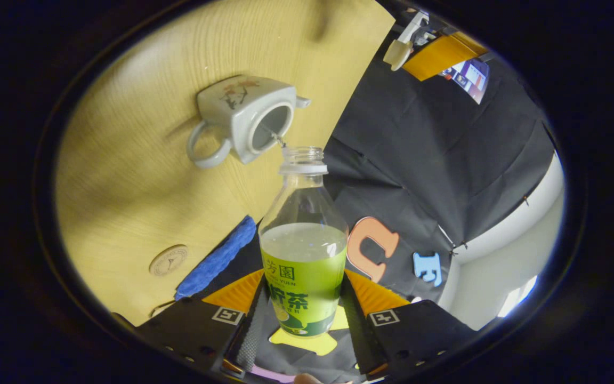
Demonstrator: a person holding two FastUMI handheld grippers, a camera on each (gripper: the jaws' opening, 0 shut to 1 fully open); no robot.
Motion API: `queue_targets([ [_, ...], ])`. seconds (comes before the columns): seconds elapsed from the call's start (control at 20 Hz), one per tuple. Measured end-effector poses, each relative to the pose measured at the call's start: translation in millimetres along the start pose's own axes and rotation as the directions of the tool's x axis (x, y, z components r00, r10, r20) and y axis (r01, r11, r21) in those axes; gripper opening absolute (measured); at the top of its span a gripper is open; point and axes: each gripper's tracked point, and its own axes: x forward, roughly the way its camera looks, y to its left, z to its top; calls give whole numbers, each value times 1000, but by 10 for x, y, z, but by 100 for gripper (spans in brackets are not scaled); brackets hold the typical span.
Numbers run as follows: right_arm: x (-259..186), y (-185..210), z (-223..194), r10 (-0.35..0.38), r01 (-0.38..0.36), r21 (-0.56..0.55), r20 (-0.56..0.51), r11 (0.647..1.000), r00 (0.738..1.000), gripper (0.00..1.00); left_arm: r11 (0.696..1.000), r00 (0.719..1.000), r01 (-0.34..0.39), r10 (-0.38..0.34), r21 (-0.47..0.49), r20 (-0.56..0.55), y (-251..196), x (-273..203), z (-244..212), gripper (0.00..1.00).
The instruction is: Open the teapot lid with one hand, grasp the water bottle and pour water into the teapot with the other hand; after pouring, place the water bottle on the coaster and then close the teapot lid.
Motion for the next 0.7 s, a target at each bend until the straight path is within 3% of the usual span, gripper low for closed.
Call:
queue_targets([
  [0.25, 11, -18, 57, -20, 20, -42, 7, 999, 1000, 72, 1000, 1000, 1, -1, -1, -6, -4, 8, -10, 2],
  [0.45, 30, -53, 96, -27, 27, -8, 15, 1000, 1000, 70, 1000, 1000, -4, 4, -2, -6, 27, 11, -12, 3],
  [0.6, 69, -10, 54, 2, -3, 98, 10, 995, 1000, 70, 1000, 1000, -4, 4, -2, -9, 15, 2, -17, 3],
  [0.7, 41, 143, 26, 59, -61, 239, 13, 969, 998, 72, 1000, 1000, -5, 5, 6, 7, 4, -5, 34, 3],
])
